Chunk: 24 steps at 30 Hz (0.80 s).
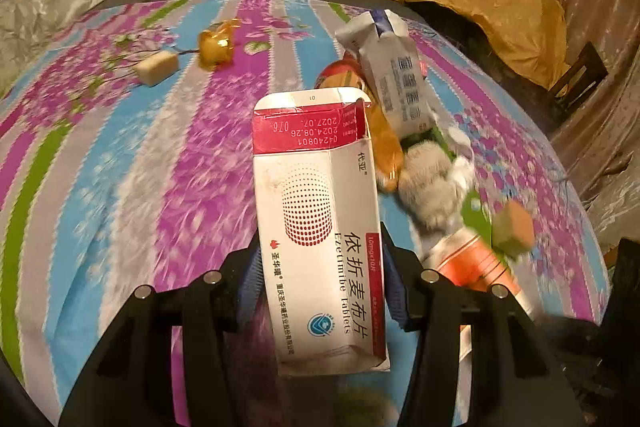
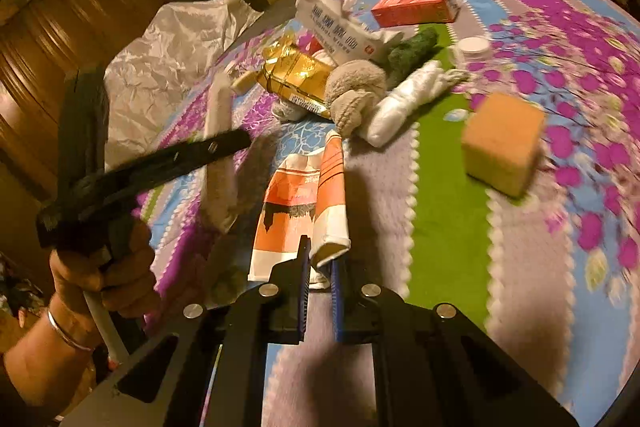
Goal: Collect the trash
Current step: 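Grasp the white medicine box with the left tool while the right tool grasps the orange wrapper, then carry both items to the green bin and open both tools over it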
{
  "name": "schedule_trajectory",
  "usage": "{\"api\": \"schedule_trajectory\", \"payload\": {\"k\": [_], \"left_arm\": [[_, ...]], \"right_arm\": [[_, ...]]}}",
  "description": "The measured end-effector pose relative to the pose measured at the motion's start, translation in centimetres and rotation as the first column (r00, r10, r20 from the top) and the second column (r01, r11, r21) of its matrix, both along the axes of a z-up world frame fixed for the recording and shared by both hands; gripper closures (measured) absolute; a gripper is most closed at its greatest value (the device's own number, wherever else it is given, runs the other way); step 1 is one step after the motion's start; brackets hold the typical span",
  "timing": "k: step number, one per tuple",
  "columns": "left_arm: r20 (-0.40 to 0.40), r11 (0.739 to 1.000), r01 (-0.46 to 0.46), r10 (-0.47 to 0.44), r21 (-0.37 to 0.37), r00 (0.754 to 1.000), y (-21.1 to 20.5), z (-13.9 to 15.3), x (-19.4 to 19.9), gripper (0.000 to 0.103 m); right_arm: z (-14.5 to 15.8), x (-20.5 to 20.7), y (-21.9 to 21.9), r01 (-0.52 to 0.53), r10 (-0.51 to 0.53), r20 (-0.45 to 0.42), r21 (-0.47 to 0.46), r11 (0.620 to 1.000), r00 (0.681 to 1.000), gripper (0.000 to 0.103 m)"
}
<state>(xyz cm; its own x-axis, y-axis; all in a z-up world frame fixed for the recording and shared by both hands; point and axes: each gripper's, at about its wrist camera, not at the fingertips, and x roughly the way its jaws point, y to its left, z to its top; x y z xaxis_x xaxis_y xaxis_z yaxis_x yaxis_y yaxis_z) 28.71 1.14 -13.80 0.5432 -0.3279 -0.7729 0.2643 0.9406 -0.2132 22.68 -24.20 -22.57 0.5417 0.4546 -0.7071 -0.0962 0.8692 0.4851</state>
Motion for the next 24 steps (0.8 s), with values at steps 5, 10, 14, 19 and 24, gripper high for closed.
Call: {"api": "schedule_trajectory", "payload": {"k": [5, 10, 14, 19, 24], "left_arm": [[-0.006, 0.997, -0.035, 0.036, 0.062, 0.999, -0.3, 1.1, -4.2, 0.054], [0.02, 0.991, -0.039, 0.036, 0.125, 0.999, -2.2, 2.4, -8.1, 0.054], [0.027, 0.988, 0.002, -0.006, 0.156, 1.0, -4.6, 3.3, -10.6, 0.054], [0.065, 0.978, 0.078, -0.093, 0.195, 0.994, -8.2, 4.8, -13.0, 0.054], [0.121, 0.967, 0.15, -0.178, 0.207, 0.977, -12.2, 7.1, -14.8, 0.054]], "right_arm": [[2.3, -3.5, -1.8, 0.023, -0.022, 0.026, -0.043, 0.999, 0.999, 0.092], [4.8, -8.2, -3.0, 0.051, -0.048, 0.048, -0.07, 0.996, 0.998, 0.092], [6.5, -11.8, -4.2, 0.09, -0.084, 0.067, -0.094, 0.991, 0.994, 0.092], [9.0, -15.7, -6.9, 0.168, -0.157, 0.109, -0.101, 0.981, 0.982, 0.092], [11.6, -19.3, -11.0, 0.275, -0.257, 0.16, -0.101, 0.956, 0.953, 0.092]]}}
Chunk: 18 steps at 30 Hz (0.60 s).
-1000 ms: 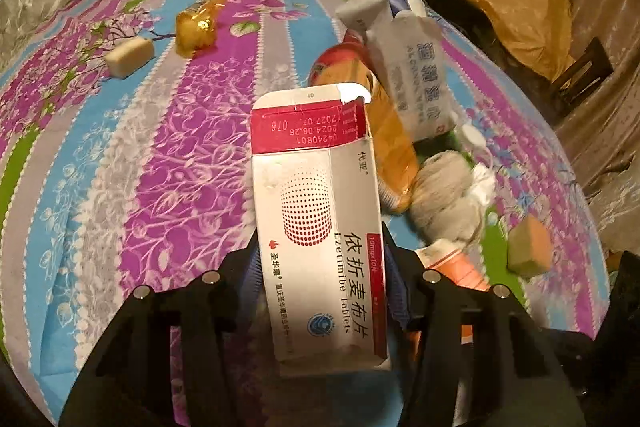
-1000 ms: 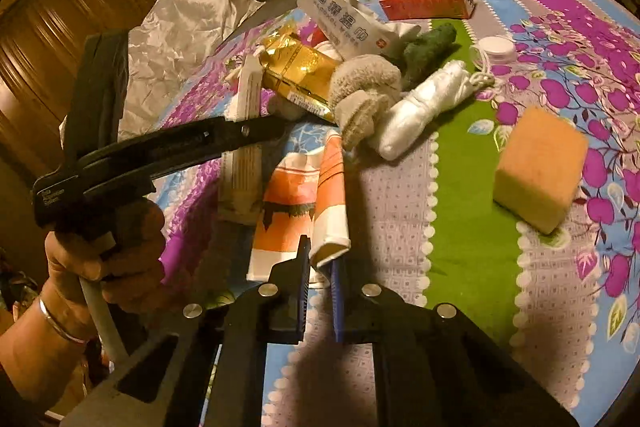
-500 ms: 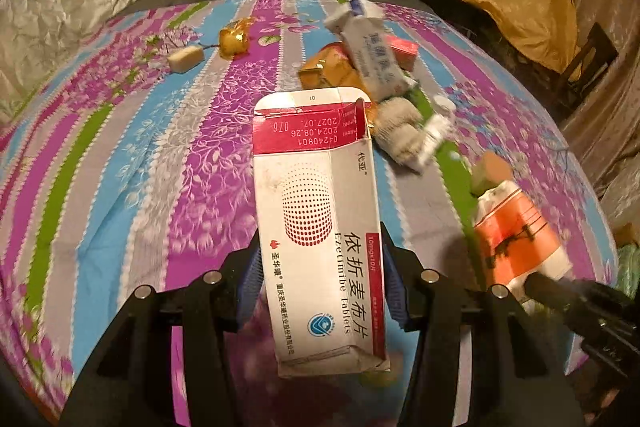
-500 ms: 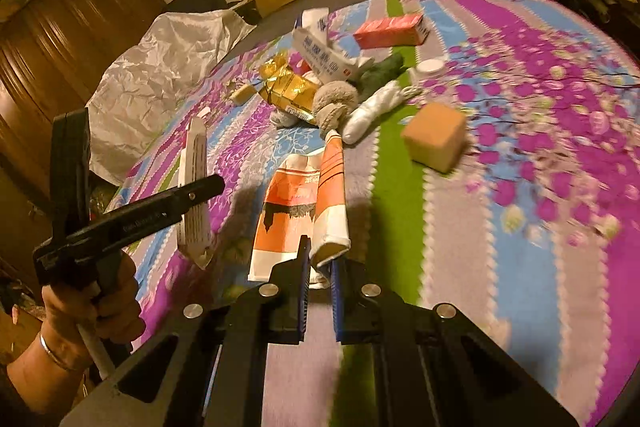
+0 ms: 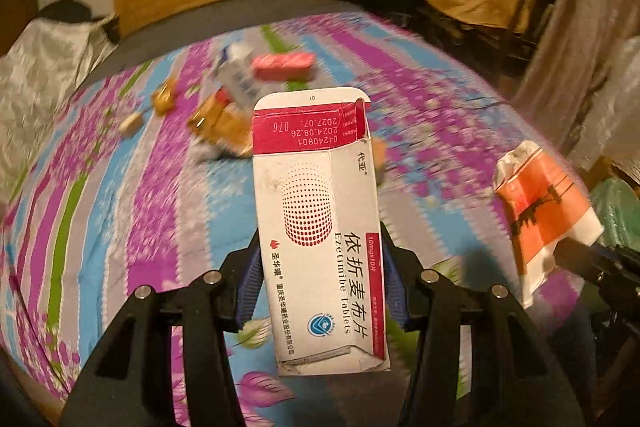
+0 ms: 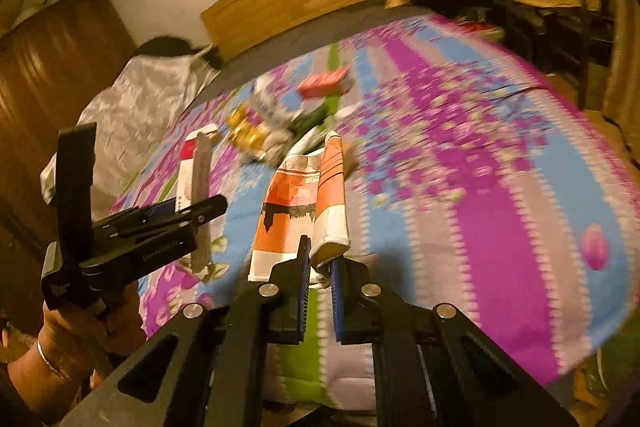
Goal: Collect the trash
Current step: 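Carry both items to the green bin and open both tools over it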
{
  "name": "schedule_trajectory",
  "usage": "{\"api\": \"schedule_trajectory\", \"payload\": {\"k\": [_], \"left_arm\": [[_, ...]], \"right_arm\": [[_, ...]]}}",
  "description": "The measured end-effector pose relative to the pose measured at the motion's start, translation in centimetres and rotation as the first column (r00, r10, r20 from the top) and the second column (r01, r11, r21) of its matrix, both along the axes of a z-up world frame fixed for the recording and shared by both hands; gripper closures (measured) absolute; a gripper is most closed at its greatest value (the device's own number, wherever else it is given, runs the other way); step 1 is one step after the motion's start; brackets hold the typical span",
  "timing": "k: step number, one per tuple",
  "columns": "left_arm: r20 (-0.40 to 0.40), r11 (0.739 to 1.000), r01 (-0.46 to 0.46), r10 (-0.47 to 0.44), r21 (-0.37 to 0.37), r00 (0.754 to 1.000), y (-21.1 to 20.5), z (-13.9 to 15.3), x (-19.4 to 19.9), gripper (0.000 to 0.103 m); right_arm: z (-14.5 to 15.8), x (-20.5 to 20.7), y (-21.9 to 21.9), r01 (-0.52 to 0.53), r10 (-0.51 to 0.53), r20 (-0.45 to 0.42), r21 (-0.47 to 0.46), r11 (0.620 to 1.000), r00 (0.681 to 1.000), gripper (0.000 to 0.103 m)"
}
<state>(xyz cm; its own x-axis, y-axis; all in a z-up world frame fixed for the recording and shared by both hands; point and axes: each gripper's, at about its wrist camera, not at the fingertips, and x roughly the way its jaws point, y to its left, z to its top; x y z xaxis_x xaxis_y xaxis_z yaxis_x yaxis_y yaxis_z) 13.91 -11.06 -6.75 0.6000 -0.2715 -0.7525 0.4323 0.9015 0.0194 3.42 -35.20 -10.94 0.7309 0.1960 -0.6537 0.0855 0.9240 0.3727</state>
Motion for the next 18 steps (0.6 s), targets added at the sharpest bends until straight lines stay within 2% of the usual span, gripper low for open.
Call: {"api": "schedule_trajectory", "payload": {"k": [5, 9, 13, 18], "left_arm": [[0.054, 0.996, 0.089, -0.089, 0.002, 0.995, -4.4, 2.2, -1.5, 0.054], [0.089, 0.987, 0.158, -0.158, 0.008, 0.983, -7.9, 3.5, -2.6, 0.054], [0.122, 0.972, 0.233, -0.232, 0.006, 0.965, -12.0, 4.9, -4.0, 0.054], [0.154, 0.944, 0.33, -0.327, 0.008, 0.932, -16.8, 6.2, -5.7, 0.054]], "right_arm": [[2.7, -3.5, -4.2, 0.114, -0.112, 0.062, -0.023, 0.993, 0.992, 0.092], [4.2, -6.7, -8.3, 0.224, -0.222, 0.101, -0.014, 0.974, 0.97, 0.092], [5.3, -9.6, -12.0, 0.322, -0.318, 0.125, -0.013, 0.947, 0.94, 0.092], [6.4, -13.7, -16.4, 0.442, -0.434, 0.155, -0.016, 0.897, 0.887, 0.092]]}}
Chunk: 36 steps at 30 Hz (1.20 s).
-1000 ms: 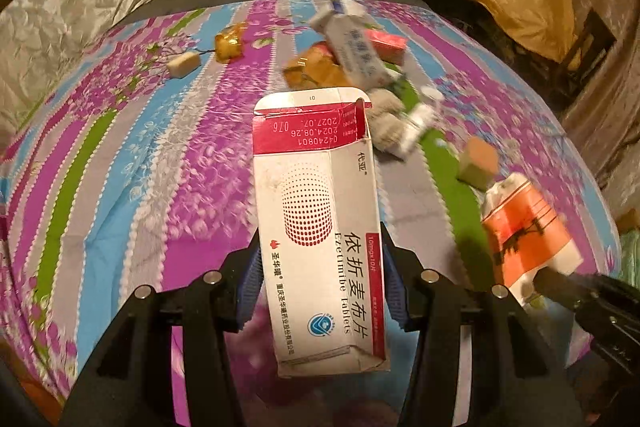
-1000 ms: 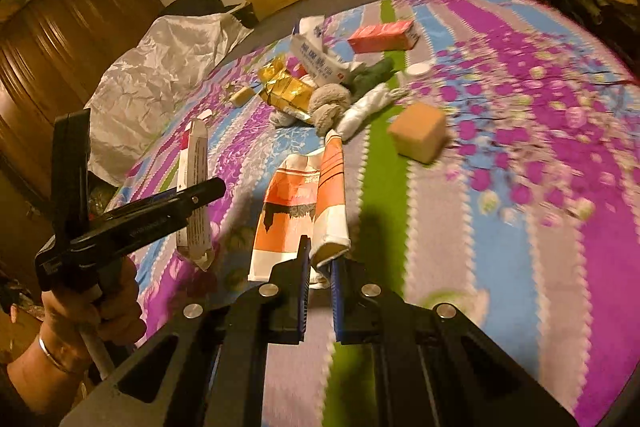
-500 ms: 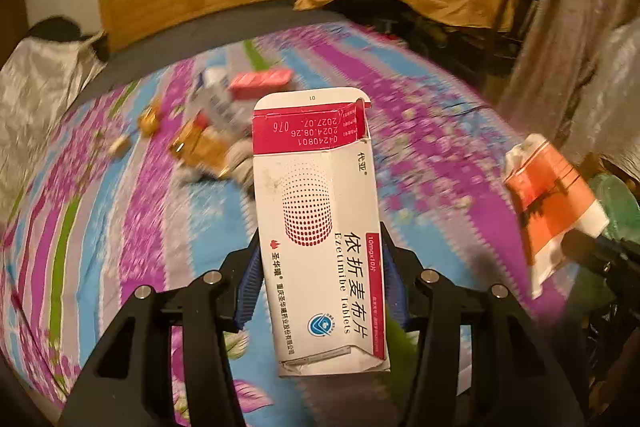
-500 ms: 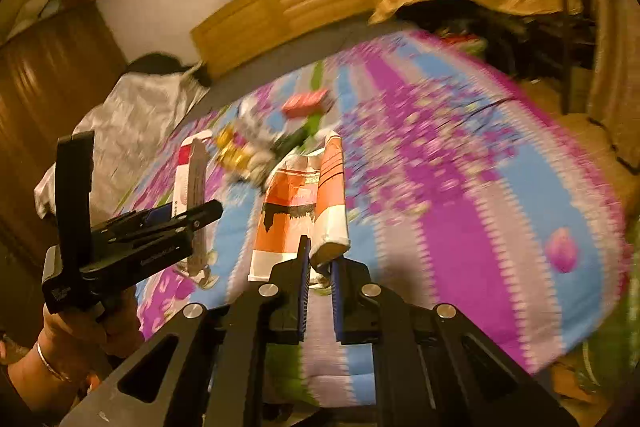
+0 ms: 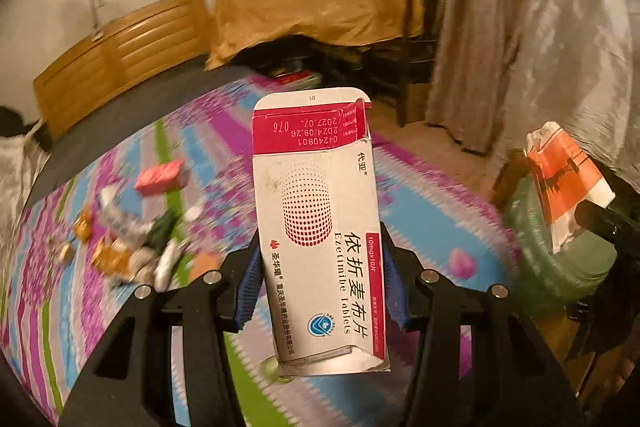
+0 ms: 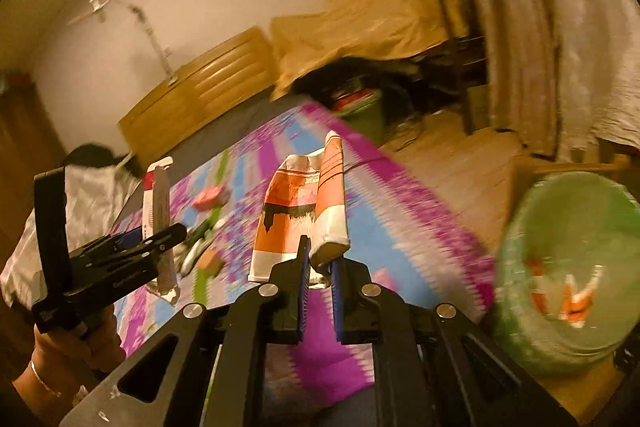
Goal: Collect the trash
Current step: 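Carry both items to the green bin and open both tools over it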
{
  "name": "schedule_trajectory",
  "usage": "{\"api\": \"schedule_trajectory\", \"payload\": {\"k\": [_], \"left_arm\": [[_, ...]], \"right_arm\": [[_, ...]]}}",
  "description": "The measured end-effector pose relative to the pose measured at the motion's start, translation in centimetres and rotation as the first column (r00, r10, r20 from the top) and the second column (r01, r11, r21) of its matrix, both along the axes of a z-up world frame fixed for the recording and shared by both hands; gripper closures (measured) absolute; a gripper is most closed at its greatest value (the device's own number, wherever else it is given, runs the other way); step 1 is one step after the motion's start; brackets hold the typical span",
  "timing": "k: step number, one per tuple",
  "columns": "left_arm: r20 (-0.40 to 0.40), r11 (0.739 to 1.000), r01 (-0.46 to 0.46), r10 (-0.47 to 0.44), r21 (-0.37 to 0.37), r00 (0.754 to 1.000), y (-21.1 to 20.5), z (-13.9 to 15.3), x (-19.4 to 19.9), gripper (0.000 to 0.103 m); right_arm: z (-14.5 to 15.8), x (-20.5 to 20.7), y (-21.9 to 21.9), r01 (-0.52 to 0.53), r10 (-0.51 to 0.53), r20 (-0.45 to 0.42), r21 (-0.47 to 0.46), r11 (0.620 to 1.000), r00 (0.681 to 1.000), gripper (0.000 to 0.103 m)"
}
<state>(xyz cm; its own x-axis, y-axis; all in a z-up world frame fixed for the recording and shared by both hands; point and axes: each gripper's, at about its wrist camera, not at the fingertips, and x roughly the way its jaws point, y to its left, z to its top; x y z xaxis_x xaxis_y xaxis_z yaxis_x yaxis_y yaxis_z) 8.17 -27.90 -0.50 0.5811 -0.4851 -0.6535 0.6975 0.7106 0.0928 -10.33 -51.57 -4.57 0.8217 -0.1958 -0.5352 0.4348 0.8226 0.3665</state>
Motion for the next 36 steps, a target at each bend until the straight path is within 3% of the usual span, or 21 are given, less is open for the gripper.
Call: {"api": "schedule_trajectory", "payload": {"k": [9, 20, 29, 36], "left_arm": [[0.034, 0.984, 0.18, -0.18, 0.018, 0.983, -8.5, 0.5, -4.2, 0.054], [0.068, 0.919, 0.389, -0.393, 0.058, 0.917, -19.1, 0.3, -10.1, 0.053], [0.04, 0.86, 0.504, -0.508, 0.087, 0.86, -25.8, -1.3, -14.4, 0.053], [0.023, 0.83, 0.544, -0.55, 0.122, 0.835, -28.6, -2.9, -16.7, 0.053]], "right_arm": [[1.7, -7.7, -7.3, 0.219, -0.218, 0.022, -0.068, 0.973, 0.976, 0.092], [1.8, -15.2, -14.3, 0.42, -0.427, -0.029, -0.137, 0.897, 0.904, 0.092], [0.9, -18.9, -18.0, 0.518, -0.553, -0.104, -0.241, 0.82, 0.827, 0.092], [-0.1, -19.9, -18.5, 0.53, -0.582, -0.147, -0.281, 0.8, 0.8, 0.092]]}}
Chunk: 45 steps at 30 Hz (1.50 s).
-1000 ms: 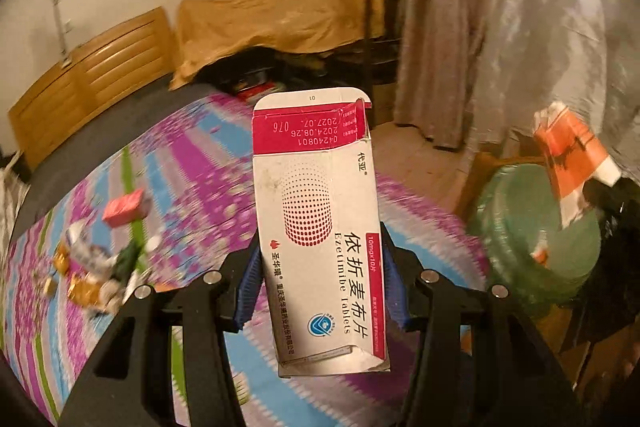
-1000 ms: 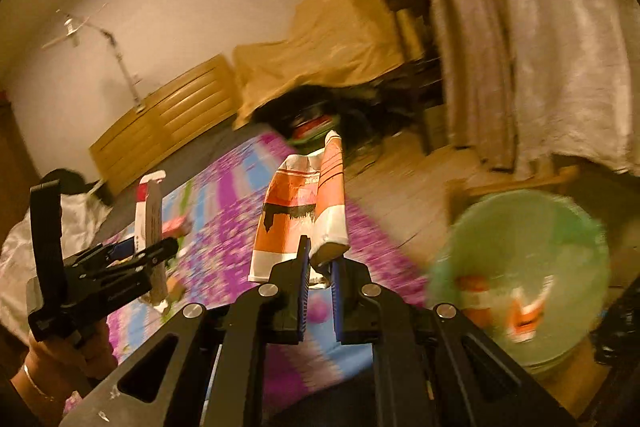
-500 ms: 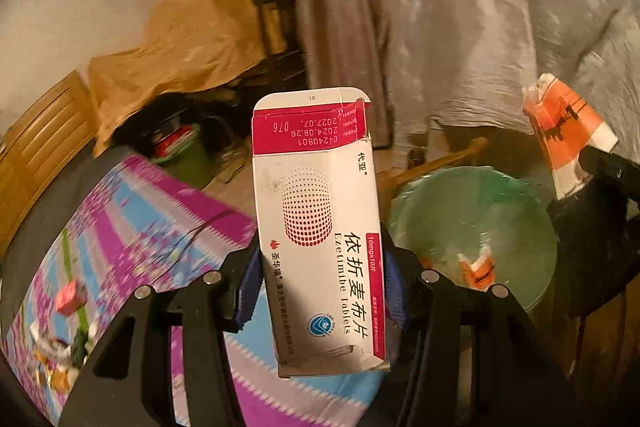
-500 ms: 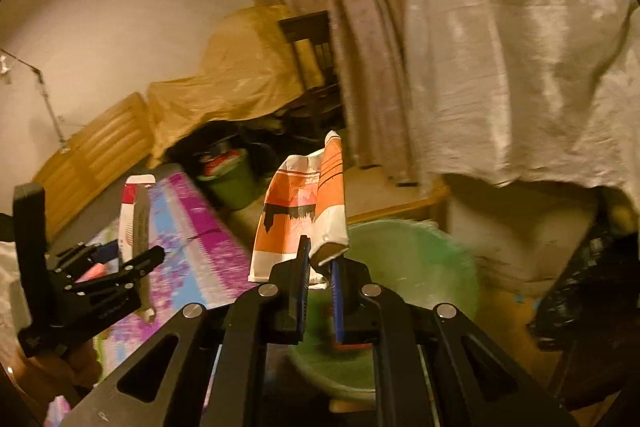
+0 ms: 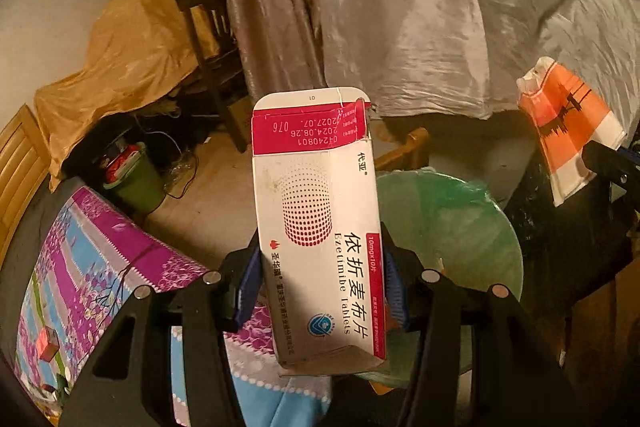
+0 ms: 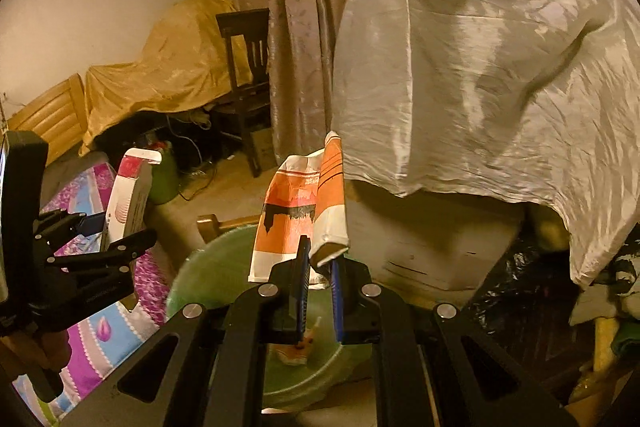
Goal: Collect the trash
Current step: 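Carry both items to the green bin and open both tools over it, then move both tools back over the trash on the bed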
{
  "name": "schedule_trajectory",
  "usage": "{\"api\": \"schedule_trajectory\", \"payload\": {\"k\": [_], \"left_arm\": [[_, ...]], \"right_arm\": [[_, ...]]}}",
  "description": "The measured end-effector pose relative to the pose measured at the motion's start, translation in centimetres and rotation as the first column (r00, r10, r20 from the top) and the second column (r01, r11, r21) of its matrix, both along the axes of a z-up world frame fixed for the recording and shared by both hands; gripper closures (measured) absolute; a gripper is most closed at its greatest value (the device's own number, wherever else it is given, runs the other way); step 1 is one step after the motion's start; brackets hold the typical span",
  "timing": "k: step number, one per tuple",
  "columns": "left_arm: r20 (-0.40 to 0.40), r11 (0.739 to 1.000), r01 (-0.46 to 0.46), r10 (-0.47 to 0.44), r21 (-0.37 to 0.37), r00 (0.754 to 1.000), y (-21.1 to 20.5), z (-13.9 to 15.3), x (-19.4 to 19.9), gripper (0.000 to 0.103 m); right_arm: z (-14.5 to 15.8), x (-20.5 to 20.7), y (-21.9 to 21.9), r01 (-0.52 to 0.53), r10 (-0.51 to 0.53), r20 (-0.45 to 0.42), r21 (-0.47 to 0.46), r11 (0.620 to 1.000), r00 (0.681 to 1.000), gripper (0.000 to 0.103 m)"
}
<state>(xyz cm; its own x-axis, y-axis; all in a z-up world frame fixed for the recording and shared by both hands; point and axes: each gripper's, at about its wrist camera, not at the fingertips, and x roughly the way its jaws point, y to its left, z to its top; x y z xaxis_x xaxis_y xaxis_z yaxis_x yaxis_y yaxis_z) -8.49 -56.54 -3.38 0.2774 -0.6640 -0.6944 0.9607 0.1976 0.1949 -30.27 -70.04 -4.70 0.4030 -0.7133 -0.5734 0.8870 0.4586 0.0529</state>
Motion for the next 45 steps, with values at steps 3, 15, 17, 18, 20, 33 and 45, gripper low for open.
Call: {"api": "schedule_trajectory", "payload": {"k": [3, 15, 17, 18, 20, 33, 45], "left_arm": [[0.006, 1.0, 0.009, -0.009, 0.017, 1.0, -0.2, -0.6, -0.4, 0.053], [0.014, 0.999, 0.005, -0.006, 0.038, 1.0, -0.8, -1.5, -0.3, 0.053], [0.012, 0.999, 0.002, -0.003, 0.043, 1.0, -1.0, -1.8, -0.2, 0.052], [0.012, 0.999, 0.0, 0.0, 0.045, 1.0, -1.1, -1.9, -0.2, 0.05], [0.004, 0.998, 0.007, -0.007, 0.057, 1.0, -1.3, -2.3, -0.2, 0.038], [0.028, 0.997, 0.002, -0.004, 0.072, 1.0, -0.7, -3.4, -0.2, 0.024], [-0.002, 0.989, -0.134, 0.135, 0.067, 0.991, 2.8, -3.9, 3.9, 0.024]], "right_arm": [[-0.5, 0.2, 0.1, -0.002, 0.002, -0.013, 0.007, 1.0, 1.0, 0.092], [-1.3, 1.8, 0.5, -0.034, 0.035, -0.036, 0.021, 0.999, 0.999, 0.092], [-1.5, 2.3, 0.3, -0.046, 0.047, -0.039, 0.024, 0.999, 0.998, 0.092], [-1.7, 2.5, 0.1, -0.057, 0.058, -0.043, 0.031, 0.998, 0.997, 0.092], [-2.2, 2.9, -0.2, -0.047, 0.049, -0.059, 0.038, 0.998, 0.997, 0.07], [-2.0, 2.4, 0.2, -0.036, 0.036, -0.009, 0.028, 0.999, 0.999, 0.06], [-1.0, 4.9, 3.0, -0.091, 0.093, 0.061, -0.022, 0.996, 0.994, 0.06]]}}
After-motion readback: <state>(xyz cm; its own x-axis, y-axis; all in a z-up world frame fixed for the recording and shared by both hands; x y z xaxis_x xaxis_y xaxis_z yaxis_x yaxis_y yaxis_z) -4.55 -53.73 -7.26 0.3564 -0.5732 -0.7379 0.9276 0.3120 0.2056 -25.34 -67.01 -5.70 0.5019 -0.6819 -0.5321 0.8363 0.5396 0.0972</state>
